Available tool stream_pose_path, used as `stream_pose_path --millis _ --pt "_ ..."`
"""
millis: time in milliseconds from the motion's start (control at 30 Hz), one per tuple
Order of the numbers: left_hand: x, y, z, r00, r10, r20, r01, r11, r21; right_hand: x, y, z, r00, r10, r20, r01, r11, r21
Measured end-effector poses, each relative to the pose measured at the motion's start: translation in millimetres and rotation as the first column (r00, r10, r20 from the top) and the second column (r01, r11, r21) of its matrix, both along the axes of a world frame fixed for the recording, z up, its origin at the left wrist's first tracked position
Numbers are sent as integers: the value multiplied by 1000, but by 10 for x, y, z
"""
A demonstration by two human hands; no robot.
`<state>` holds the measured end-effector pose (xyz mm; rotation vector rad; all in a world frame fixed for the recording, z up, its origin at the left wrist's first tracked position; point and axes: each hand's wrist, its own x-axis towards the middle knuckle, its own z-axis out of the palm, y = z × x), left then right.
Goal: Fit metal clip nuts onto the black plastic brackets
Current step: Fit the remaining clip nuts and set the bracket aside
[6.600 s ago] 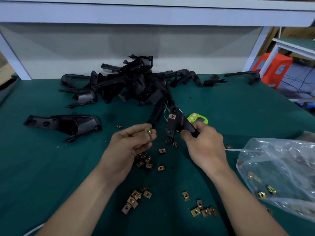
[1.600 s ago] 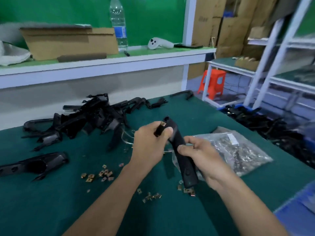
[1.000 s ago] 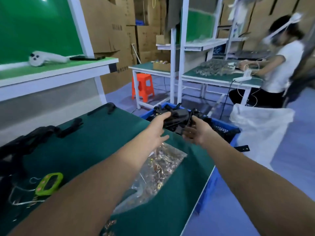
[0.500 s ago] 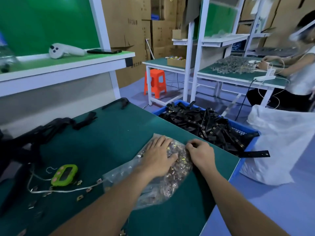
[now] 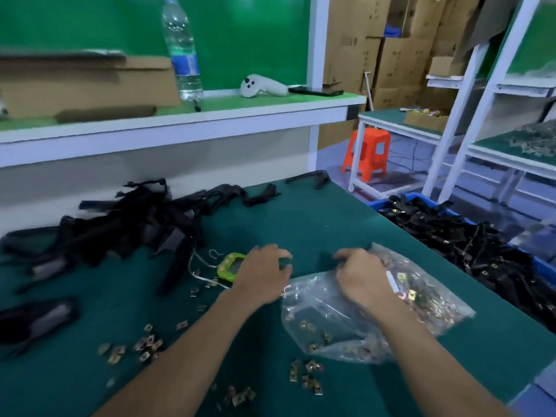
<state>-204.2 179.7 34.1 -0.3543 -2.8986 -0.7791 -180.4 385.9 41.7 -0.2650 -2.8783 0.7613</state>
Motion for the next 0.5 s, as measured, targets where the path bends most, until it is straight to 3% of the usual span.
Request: stream_pose_path --millis 200,333,400,500 --pt "195 -1135 -103 927 371 62 -375 900 222 -315 -1346 -79 954 295 51 -291 954 -68" --pt "481 -1745 -242 822 566 70 -568 802 184 -566 -1948 -16 882 463 84 -443 877 -185" --pt "594 -1909 -305 784 616 74 -618 767 169 -701 -2203 11 850 519 94 -497 848 -187" --pt "695 -1922 -430 822 549 152 -570 799 191 -908 -2557 46 825 553 112 -525 825 -207"
